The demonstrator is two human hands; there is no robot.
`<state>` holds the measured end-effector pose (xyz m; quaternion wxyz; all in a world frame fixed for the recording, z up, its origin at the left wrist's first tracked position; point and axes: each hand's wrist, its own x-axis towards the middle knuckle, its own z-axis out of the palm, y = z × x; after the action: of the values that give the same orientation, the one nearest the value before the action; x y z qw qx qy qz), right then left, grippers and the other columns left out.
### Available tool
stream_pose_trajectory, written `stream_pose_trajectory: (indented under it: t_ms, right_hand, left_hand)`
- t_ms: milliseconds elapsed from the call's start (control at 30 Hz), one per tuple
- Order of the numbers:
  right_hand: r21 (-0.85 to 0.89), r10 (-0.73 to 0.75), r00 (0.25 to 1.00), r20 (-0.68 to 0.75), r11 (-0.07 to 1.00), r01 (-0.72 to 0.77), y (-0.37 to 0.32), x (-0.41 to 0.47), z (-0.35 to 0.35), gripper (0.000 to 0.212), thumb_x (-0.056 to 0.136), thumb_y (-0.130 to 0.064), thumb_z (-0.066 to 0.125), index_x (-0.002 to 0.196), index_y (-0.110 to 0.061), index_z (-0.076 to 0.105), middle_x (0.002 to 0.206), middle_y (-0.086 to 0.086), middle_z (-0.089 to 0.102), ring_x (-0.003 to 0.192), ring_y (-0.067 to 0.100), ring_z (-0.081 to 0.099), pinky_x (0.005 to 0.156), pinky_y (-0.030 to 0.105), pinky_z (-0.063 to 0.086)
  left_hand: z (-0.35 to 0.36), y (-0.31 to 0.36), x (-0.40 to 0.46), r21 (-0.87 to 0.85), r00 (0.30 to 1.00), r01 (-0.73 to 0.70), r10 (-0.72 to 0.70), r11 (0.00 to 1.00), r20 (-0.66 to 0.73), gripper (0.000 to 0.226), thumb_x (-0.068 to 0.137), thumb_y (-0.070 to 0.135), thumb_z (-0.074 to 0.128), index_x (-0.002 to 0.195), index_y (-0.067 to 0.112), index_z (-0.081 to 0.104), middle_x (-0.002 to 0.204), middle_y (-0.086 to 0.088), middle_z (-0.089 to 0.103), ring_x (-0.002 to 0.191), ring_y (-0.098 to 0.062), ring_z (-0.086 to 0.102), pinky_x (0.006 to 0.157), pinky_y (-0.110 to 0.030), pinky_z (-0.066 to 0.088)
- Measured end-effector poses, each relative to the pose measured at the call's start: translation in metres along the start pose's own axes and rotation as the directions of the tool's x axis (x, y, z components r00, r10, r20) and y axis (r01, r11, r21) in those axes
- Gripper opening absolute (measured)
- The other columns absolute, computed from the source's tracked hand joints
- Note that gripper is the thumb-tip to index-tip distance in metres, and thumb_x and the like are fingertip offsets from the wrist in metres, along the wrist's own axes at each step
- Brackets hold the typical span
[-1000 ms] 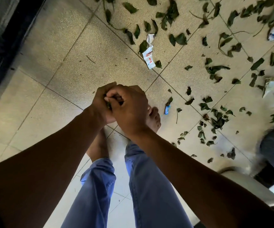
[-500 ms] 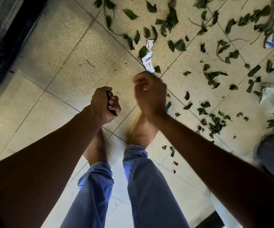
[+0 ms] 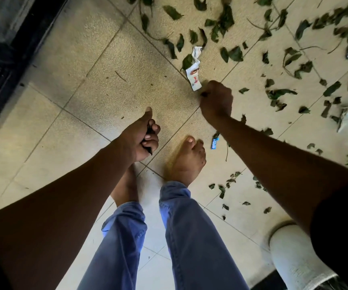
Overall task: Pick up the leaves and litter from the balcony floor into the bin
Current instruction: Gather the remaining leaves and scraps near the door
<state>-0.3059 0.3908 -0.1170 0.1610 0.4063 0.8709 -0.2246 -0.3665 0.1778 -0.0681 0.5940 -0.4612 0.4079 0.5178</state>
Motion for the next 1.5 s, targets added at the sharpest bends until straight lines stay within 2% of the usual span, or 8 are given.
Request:
stream_pose_trajectory:
  t_ms: [200, 600, 767, 833, 933, 1167, 1367, 1500]
  right_hand:
    - [0.516, -0.192, 0.949, 0.252, 0.856, 0.036, -0.076, -0.083, -0.014, 0.018, 0.072, -0.011, 0.082, 0.085, -0.021, 0.073, 0.068, -0.01, 0.071, 0.063, 0.0, 0.068, 0.062, 0.025, 0.056]
    - [0.291, -0.521, 0.763, 0.383, 0.852, 0.435, -0.106, -0.095, -0.007, 0.023, 0.078, -0.016, 0.069, 0.094, -0.027, 0.08, 0.097, -0.003, 0.064, 0.096, 0.02, 0.051, 0.078, 0.032, 0.047]
    - [0.402, -0.213, 0.973, 0.092, 0.902, 0.159, -0.09, -0.042, -0.015, 0.025, 0.082, -0.008, 0.062, 0.099, -0.022, 0.072, 0.101, -0.007, 0.067, 0.086, 0.005, 0.063, 0.069, 0.026, 0.054]
    - [0.306, 0.004, 0.993, -0.12, 0.952, 0.034, -0.077, -0.008, -0.019, 0.02, 0.087, -0.018, 0.065, 0.107, -0.022, 0.063, 0.106, -0.003, 0.061, 0.086, 0.009, 0.06, 0.064, 0.019, 0.046]
    - [0.333, 0.218, 0.974, -0.06, 0.924, -0.186, -0.06, 0.037, -0.019, 0.043, 0.089, -0.042, 0.066, 0.12, -0.016, 0.052, 0.123, 0.006, 0.059, 0.098, 0.019, 0.062, 0.075, 0.026, 0.046]
    - [0.213, 0.296, 0.954, 0.046, 0.93, -0.299, -0.058, 0.032, -0.013, 0.027, 0.087, -0.031, 0.057, 0.108, -0.017, 0.066, 0.105, 0.005, 0.072, 0.094, 0.023, 0.069, 0.074, 0.027, 0.051]
    - [0.299, 0.097, 0.995, -0.006, 0.95, -0.091, -0.076, -0.029, 0.008, 0.025, 0.081, -0.024, 0.07, 0.104, -0.022, 0.061, 0.106, 0.001, 0.065, 0.088, 0.018, 0.058, 0.066, 0.026, 0.04]
    - [0.315, 0.338, 0.939, -0.063, 0.9, -0.303, -0.064, -0.022, 0.015, 0.043, 0.081, -0.026, 0.071, 0.118, -0.016, 0.053, 0.121, 0.011, 0.057, 0.103, 0.03, 0.056, 0.076, 0.033, 0.043]
  left_hand:
    - [0.008, -0.005, 0.005, 0.1, 0.986, -0.12, 0.13, 0.988, -0.105, 0.039, 0.103, 0.045, 0.049, 0.071, 0.024, 0.055, 0.058, 0.007, 0.039, 0.037, -0.005, 0.026, 0.031, -0.017, 0.019]
    - [-0.035, 0.0, -0.004, 0.028, 0.978, -0.167, 0.169, 0.986, -0.123, 0.057, 0.097, 0.063, 0.05, 0.059, 0.02, 0.046, 0.048, 0.005, 0.038, 0.033, -0.005, 0.027, 0.035, -0.015, 0.014]
    - [-0.045, 0.005, 0.0, 0.16, 0.971, -0.153, 0.179, 0.975, -0.159, 0.049, 0.099, 0.046, 0.058, 0.062, 0.021, 0.04, 0.053, 0.004, 0.036, 0.034, -0.007, 0.024, 0.034, -0.014, 0.015]
    - [-0.049, 0.005, 0.0, 0.187, 0.97, -0.15, 0.181, 0.971, -0.163, 0.05, 0.099, 0.047, 0.059, 0.061, 0.021, 0.038, 0.052, 0.005, 0.036, 0.033, -0.008, 0.024, 0.034, -0.013, 0.016]
    - [-0.052, 0.004, -0.001, 0.191, 0.974, -0.137, 0.167, 0.972, -0.152, 0.051, 0.096, 0.048, 0.062, 0.06, 0.023, 0.036, 0.053, 0.005, 0.035, 0.034, -0.008, 0.023, 0.034, -0.015, 0.016]
    - [-0.058, -0.004, -0.006, 0.143, 0.985, -0.116, 0.132, 0.983, -0.11, 0.053, 0.092, 0.047, 0.067, 0.057, 0.025, 0.033, 0.055, 0.005, 0.032, 0.036, -0.007, 0.023, 0.035, -0.016, 0.014]
    - [-0.06, -0.01, -0.004, 0.174, 0.99, -0.087, 0.104, 0.981, -0.096, 0.052, 0.094, 0.044, 0.065, 0.058, 0.025, 0.032, 0.056, 0.004, 0.032, 0.035, -0.007, 0.023, 0.036, -0.015, 0.014]
    - [-0.064, -0.012, -0.004, 0.204, 0.99, -0.082, 0.104, 0.975, -0.099, 0.051, 0.094, 0.043, 0.065, 0.059, 0.024, 0.033, 0.057, 0.004, 0.033, 0.035, -0.007, 0.023, 0.037, -0.016, 0.013]
